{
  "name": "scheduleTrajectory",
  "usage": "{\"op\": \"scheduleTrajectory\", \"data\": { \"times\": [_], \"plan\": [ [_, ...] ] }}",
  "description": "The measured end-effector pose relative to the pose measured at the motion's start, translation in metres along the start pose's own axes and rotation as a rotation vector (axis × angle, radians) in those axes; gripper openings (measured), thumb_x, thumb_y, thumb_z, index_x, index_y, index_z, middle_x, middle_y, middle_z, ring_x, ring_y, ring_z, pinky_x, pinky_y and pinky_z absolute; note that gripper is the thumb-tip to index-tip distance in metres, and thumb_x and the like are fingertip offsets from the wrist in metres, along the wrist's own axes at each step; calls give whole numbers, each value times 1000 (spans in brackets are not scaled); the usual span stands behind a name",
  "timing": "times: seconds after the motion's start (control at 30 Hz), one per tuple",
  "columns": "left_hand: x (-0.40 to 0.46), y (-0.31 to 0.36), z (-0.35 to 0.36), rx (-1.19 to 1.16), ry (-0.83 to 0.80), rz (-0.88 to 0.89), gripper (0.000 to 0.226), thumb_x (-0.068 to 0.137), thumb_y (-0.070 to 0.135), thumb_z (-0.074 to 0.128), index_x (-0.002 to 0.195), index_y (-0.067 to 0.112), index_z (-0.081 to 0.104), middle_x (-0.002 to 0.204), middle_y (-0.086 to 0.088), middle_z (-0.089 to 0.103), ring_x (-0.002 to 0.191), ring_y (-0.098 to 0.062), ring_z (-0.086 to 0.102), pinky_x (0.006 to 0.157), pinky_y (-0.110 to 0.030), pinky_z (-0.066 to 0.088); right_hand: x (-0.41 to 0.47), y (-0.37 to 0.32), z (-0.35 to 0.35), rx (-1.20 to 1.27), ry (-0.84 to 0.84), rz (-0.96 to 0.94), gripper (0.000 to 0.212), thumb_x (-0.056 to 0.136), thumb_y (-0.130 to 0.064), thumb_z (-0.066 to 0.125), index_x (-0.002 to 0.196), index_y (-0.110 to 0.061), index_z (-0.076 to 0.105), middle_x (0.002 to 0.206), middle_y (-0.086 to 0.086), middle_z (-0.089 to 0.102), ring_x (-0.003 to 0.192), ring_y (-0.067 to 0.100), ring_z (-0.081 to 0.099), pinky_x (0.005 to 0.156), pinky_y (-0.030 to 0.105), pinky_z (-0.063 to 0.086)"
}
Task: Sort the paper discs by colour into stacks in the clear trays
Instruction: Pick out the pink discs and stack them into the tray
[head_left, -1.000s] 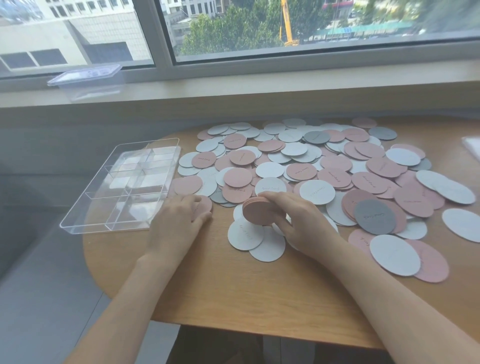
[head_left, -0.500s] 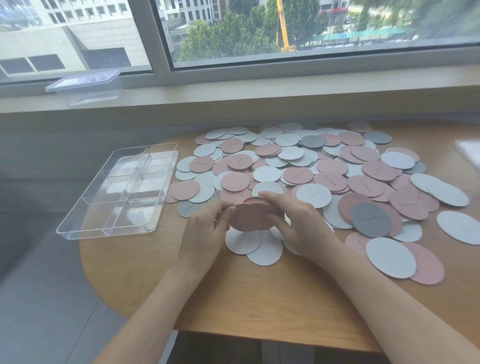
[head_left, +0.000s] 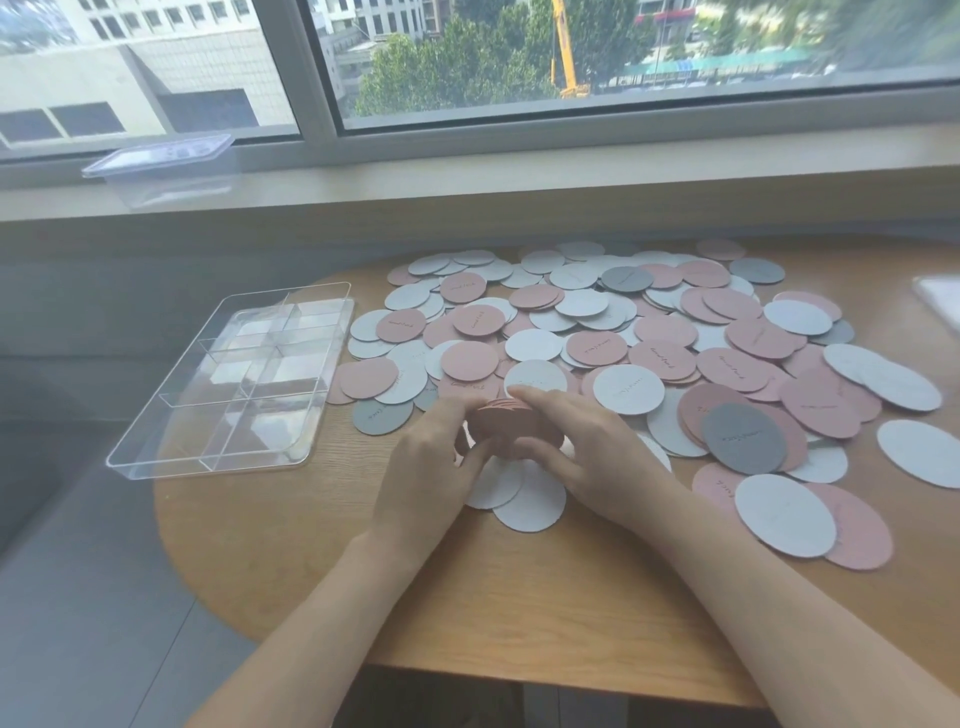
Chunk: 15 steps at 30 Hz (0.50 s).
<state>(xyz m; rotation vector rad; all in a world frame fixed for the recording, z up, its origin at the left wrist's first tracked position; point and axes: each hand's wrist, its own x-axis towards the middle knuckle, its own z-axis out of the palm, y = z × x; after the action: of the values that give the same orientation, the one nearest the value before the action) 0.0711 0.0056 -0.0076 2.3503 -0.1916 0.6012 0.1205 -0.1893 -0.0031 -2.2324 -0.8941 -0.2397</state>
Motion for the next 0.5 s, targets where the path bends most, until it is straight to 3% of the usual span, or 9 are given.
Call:
{"op": "scheduleTrajectory", "data": {
  "times": [0.13, 0.23, 0.37, 0.5],
  "plan": [
    [2, 2, -3, -30, -46, 71, 22, 92, 37, 64, 113, 32, 58, 91, 23, 57, 78, -7, 56, 68, -15, 40, 1, 1, 1, -2, 17, 5, 36, 92, -29, 55, 127, -19, 56, 104, -2, 65, 89, 12, 52, 75, 29, 44],
    [11, -6, -9, -35, -22, 48, 19, 102, 28, 54, 119, 26, 63, 105, 16, 65, 92, -7, 61, 76, -22, 47, 0, 2, -1, -43, 15, 19, 38, 89, -22, 55, 127, -16, 57, 103, 0, 66, 91, 18, 55, 74, 28, 40],
    [32, -29, -11, 258, -57, 67, 38, 97, 9, 58, 134, 20, 59, 131, 8, 61, 116, -18, 54, 95, -36, 46, 0, 2, -3, -77, 48, 27, 37, 88, -20, 55, 124, -14, 59, 104, -1, 67, 92, 20, 57, 74, 33, 46],
    [49, -45, -9, 336, -263, 14, 57, 98, 23, 62, 151, 25, 42, 157, 11, 38, 145, -13, 33, 113, -37, 29, 0, 3, -4, -92, 57, 22, 39, 85, -17, 57, 123, -14, 60, 103, -2, 68, 91, 20, 57, 73, 32, 45]
  ]
}}
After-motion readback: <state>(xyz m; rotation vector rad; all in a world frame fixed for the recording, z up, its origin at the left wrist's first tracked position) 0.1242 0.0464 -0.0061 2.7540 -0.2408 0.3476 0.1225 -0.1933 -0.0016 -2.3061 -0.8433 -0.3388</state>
